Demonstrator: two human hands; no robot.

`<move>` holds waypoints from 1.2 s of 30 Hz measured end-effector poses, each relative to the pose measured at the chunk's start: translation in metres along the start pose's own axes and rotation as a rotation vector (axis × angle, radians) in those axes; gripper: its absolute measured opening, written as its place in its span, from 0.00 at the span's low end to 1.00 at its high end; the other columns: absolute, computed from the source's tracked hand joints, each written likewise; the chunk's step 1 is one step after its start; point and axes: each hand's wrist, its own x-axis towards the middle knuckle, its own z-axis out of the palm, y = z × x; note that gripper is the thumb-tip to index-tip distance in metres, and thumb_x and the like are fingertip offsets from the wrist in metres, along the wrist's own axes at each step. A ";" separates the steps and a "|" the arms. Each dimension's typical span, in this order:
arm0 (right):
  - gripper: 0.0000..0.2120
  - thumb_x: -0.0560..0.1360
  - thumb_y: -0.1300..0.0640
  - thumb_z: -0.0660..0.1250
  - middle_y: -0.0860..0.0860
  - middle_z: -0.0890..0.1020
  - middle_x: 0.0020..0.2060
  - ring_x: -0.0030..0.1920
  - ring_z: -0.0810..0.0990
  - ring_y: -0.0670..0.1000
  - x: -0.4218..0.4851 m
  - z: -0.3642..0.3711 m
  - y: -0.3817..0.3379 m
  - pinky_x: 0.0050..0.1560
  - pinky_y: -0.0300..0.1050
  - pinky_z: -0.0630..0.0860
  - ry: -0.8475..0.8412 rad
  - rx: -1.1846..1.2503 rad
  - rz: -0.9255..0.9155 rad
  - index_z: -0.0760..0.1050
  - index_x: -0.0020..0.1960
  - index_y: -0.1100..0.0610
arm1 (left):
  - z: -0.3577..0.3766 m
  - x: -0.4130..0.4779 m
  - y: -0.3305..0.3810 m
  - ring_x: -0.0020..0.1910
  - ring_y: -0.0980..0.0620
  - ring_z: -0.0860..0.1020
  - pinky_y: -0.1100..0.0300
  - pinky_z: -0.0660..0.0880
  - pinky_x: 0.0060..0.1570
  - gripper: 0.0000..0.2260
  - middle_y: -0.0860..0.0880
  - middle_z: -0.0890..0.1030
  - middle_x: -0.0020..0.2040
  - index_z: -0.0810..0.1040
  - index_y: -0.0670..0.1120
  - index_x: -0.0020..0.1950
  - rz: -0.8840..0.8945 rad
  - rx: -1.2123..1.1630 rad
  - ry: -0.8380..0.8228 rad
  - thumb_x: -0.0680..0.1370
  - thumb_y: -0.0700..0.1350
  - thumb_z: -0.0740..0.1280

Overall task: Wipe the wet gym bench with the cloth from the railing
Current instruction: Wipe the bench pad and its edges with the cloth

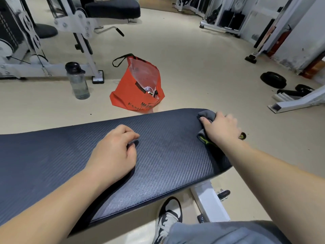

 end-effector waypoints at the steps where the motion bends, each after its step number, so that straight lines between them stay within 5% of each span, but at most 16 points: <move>1: 0.34 0.78 0.29 0.57 0.61 0.75 0.65 0.70 0.70 0.64 0.003 0.000 -0.009 0.65 0.62 0.69 0.000 0.001 0.004 0.74 0.69 0.54 | -0.007 -0.002 -0.006 0.53 0.51 0.79 0.49 0.79 0.51 0.12 0.56 0.79 0.55 0.84 0.49 0.56 -0.003 0.007 0.004 0.76 0.41 0.67; 9: 0.31 0.81 0.32 0.53 0.57 0.78 0.67 0.71 0.71 0.61 -0.010 0.013 -0.138 0.67 0.62 0.66 -0.068 -0.143 -0.337 0.76 0.69 0.53 | -0.074 -0.039 -0.080 0.53 0.48 0.78 0.52 0.77 0.54 0.12 0.54 0.81 0.54 0.85 0.48 0.56 -0.103 0.191 0.049 0.75 0.41 0.67; 15: 0.28 0.81 0.32 0.49 0.53 0.82 0.66 0.70 0.75 0.60 -0.107 0.034 -0.278 0.72 0.63 0.58 -0.403 -0.082 -0.702 0.78 0.67 0.46 | -0.103 -0.065 -0.111 0.54 0.48 0.77 0.53 0.76 0.54 0.11 0.53 0.82 0.54 0.85 0.48 0.54 -0.169 0.179 0.101 0.75 0.39 0.68; 22: 0.28 0.82 0.33 0.50 0.53 0.80 0.68 0.71 0.76 0.58 -0.204 0.051 -0.372 0.67 0.58 0.63 -0.470 0.014 -0.945 0.74 0.69 0.51 | -0.137 -0.077 -0.132 0.56 0.48 0.78 0.53 0.77 0.55 0.12 0.54 0.82 0.54 0.85 0.48 0.55 -0.265 0.138 0.235 0.75 0.39 0.67; 28: 0.27 0.82 0.33 0.51 0.56 0.82 0.65 0.67 0.78 0.60 -0.186 0.049 -0.348 0.65 0.57 0.69 -0.393 0.004 -1.019 0.72 0.66 0.52 | -0.147 -0.075 -0.131 0.55 0.50 0.80 0.52 0.78 0.57 0.11 0.54 0.82 0.55 0.85 0.48 0.55 -0.348 0.065 0.310 0.76 0.40 0.67; 36: 0.30 0.82 0.32 0.47 0.57 0.81 0.66 0.67 0.77 0.62 -0.087 0.033 -0.251 0.63 0.57 0.70 -0.312 -0.144 -0.719 0.71 0.67 0.53 | -0.147 -0.088 -0.136 0.55 0.51 0.79 0.52 0.77 0.56 0.11 0.56 0.81 0.55 0.84 0.48 0.56 -0.330 0.109 0.171 0.77 0.41 0.66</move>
